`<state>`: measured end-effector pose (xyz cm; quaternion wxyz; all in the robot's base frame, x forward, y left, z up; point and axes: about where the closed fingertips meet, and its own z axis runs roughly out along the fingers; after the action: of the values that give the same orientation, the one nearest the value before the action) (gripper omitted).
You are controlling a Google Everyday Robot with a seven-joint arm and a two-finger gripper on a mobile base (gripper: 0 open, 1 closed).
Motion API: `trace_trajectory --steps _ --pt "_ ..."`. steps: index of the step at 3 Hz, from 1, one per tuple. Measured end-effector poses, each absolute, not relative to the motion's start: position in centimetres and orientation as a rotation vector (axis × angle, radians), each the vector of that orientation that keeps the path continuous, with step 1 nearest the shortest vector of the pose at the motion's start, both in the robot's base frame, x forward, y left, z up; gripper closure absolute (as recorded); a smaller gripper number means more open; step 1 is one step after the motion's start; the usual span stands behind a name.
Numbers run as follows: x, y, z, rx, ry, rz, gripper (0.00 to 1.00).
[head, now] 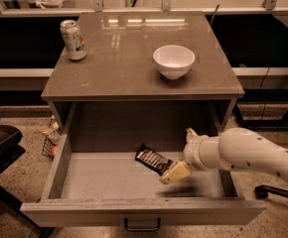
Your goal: Pick rxbar chocolate from top drawer and place on counter
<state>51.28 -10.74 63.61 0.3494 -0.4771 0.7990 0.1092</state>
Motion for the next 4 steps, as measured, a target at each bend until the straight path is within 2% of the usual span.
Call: trace_trajectory --steps 2,3,4 --pt "52.5 -6.5 60.4 -1.315 2.064 0.304 0.0" --pt "52.7 -5.9 58.9 -1.326 2.087 0.315 0.17" --pt "52.5 -5.7 58.5 -1.324 2.103 0.327 0.48"
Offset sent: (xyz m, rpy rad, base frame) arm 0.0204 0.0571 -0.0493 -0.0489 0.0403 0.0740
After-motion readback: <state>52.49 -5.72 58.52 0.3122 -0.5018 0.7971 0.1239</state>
